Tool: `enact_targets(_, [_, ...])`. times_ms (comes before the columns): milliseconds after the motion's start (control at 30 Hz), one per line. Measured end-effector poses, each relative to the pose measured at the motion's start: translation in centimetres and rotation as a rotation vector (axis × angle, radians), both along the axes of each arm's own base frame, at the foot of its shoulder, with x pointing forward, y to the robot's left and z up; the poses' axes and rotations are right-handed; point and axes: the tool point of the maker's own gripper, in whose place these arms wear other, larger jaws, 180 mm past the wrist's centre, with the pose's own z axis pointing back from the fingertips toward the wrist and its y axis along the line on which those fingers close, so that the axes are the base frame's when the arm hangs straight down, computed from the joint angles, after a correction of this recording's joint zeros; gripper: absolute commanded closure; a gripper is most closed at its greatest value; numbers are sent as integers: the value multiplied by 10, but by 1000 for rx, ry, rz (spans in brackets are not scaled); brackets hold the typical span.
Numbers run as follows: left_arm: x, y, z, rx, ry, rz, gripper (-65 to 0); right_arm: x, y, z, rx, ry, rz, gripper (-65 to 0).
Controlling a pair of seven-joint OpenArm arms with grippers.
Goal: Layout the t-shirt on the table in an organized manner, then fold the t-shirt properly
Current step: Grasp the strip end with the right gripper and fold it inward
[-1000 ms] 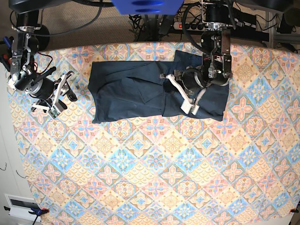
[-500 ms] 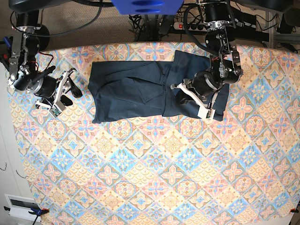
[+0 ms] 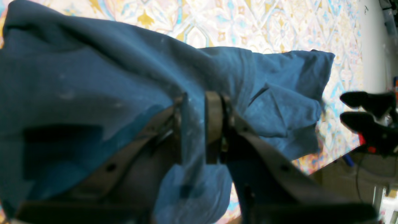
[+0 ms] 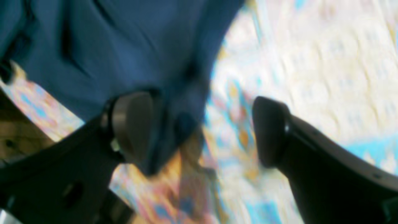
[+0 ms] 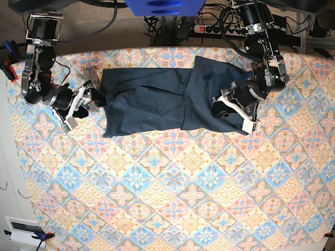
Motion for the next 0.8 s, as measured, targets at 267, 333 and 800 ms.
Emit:
enact_targets(267, [0,5,0,15,1,3,-110,11,0,-20,196,96,-109,-471])
enact_targets(333, [0,5,0,14,1,2,-110,6,3,-32,216,140,-125,-471])
enact_targets(800, [2,5,1,13,-9,6,-109,-2,71,-41,346,179,-44,-471])
